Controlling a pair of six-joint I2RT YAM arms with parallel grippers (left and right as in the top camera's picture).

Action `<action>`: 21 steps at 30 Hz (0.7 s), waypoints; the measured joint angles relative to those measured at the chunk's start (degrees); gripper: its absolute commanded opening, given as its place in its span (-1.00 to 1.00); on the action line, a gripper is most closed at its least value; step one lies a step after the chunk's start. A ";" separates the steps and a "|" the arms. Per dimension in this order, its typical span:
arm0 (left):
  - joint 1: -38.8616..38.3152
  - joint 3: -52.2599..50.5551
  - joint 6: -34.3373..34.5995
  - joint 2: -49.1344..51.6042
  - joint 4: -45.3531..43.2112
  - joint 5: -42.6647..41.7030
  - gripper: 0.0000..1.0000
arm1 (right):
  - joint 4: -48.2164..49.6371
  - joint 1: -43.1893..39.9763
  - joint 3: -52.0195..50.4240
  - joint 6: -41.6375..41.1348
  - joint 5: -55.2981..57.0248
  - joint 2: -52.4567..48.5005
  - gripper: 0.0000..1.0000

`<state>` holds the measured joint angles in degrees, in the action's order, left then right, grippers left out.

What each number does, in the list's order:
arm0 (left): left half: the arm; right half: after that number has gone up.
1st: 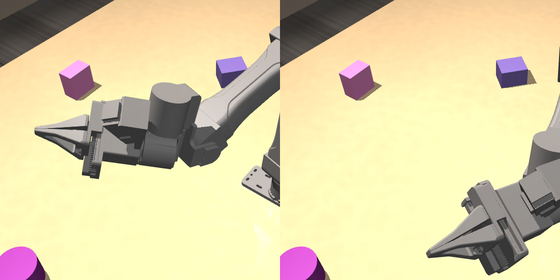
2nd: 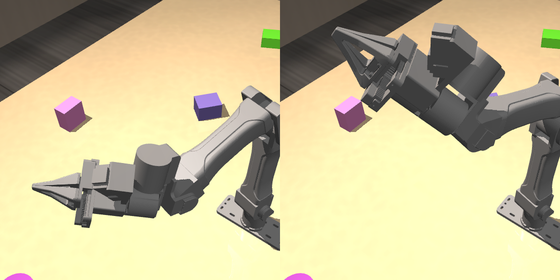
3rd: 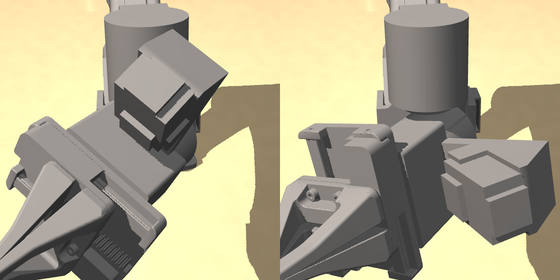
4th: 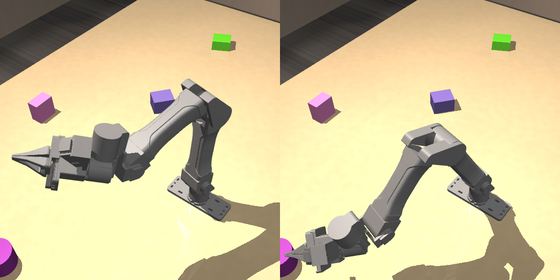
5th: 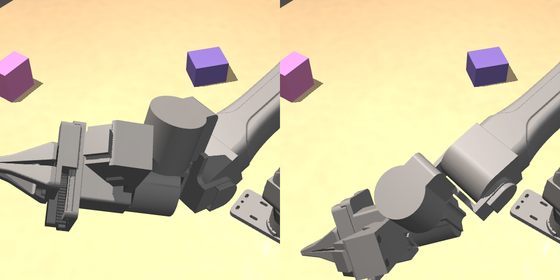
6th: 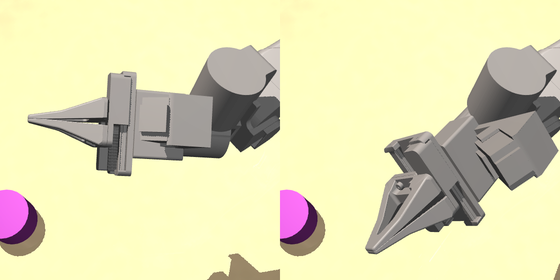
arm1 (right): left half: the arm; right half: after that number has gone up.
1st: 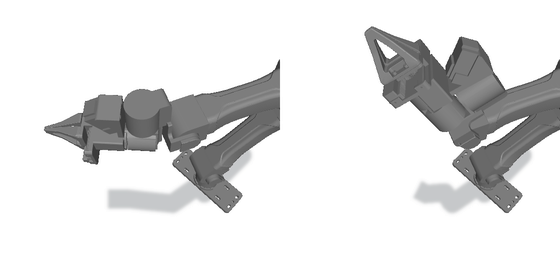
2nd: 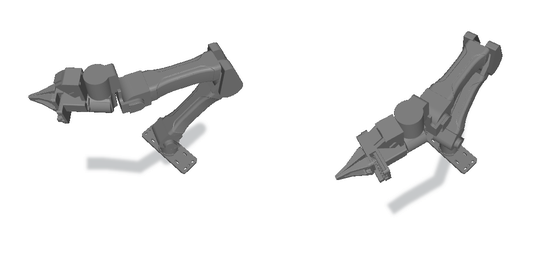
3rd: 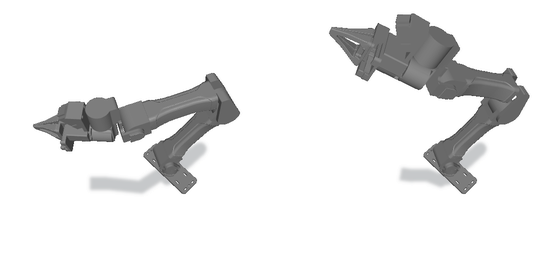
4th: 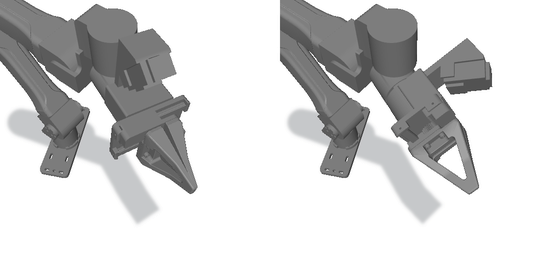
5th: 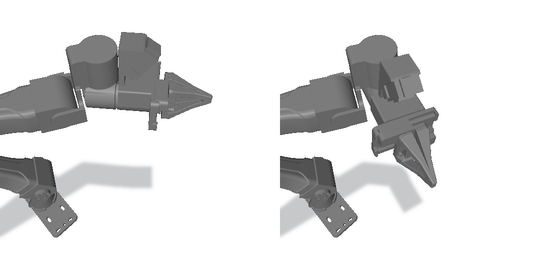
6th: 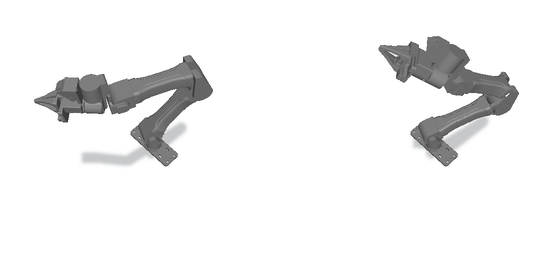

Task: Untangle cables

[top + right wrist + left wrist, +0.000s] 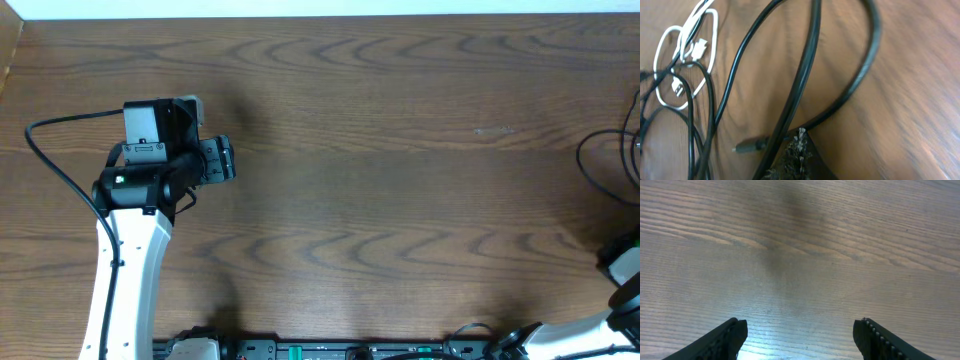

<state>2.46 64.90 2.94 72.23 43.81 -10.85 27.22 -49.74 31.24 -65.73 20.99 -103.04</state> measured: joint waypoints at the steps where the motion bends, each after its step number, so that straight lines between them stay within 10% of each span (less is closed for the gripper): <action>1: 0.00 0.00 -0.02 0.00 0.00 0.00 0.47 | -0.22 -0.39 0.96 2.51 -0.83 -0.50 -0.97; 12: 0.00 0.00 -0.09 0.00 0.04 0.00 0.49 | -2.99 -0.72 4.44 12.15 -20.90 -1.29 -0.97; 18: 0.00 0.00 -0.20 0.00 0.04 0.00 0.47 | -4.11 0.09 3.28 9.03 -31.39 0.15 -0.44; 21: 0.00 0.00 -0.20 0.00 0.07 0.00 0.47 | -2.64 1.25 1.70 8.81 -35.45 0.72 -0.62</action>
<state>2.46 64.90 2.74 72.23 43.88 -10.85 24.58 -48.49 32.95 -56.93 -14.46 -102.32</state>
